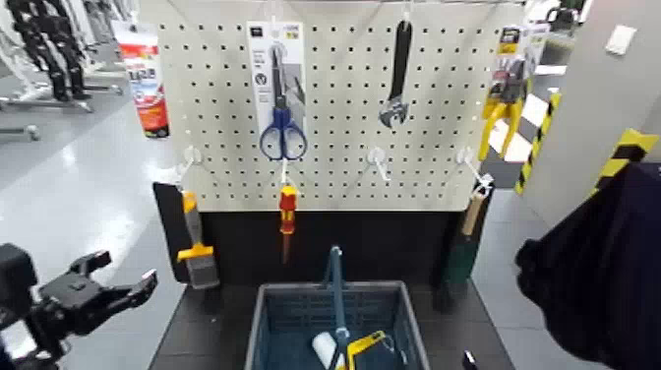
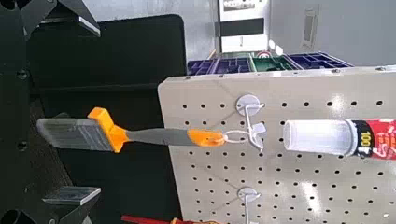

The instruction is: Put the yellow paint brush into the crate.

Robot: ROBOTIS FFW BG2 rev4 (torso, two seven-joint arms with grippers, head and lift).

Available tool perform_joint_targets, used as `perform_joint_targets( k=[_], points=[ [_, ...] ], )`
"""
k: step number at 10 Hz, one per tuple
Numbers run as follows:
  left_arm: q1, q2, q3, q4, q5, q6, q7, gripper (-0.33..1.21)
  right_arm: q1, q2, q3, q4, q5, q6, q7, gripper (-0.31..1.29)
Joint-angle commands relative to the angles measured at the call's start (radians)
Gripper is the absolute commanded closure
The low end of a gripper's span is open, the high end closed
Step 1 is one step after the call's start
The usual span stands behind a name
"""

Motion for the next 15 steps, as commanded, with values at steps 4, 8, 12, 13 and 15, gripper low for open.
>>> perform_joint_targets(
  k=[4, 8, 12, 13, 15],
  points=[
    [-0.179, 0.092, -0.121, 0.199, 0.047, 0.006, -0.071, 0.12, -0.003, 0.001, -0.001, 0.0, -0.006, -0.002, 0.007, 0.14],
    [-0.303, 0.124, -0.254, 0.317, 0.068, -0.011, -0.106, 0.14, -0.009, -0.001, 0.002, 0.003, -0.011, -0.002, 0.01, 0.14],
    [-0.403, 0.131, -0.345, 0.416, 0.099, -0.046, -0.123, 0.14, -0.012, -0.001, 0.004, 0.005, -0.012, 0.0, 0.01, 0.14],
    [-0.415, 0.127, -0.359, 0.434, 0.111, -0.054, -0.123, 0.14, -0.012, -0.001, 0.005, 0.005, -0.012, 0.0, 0.011, 0.14],
    [-0.432, 0.121, -0.379, 0.451, 0.121, -0.06, -0.126, 0.14, -0.012, -0.001, 0.005, 0.006, -0.012, -0.002, 0.011, 0.14]
  ],
)
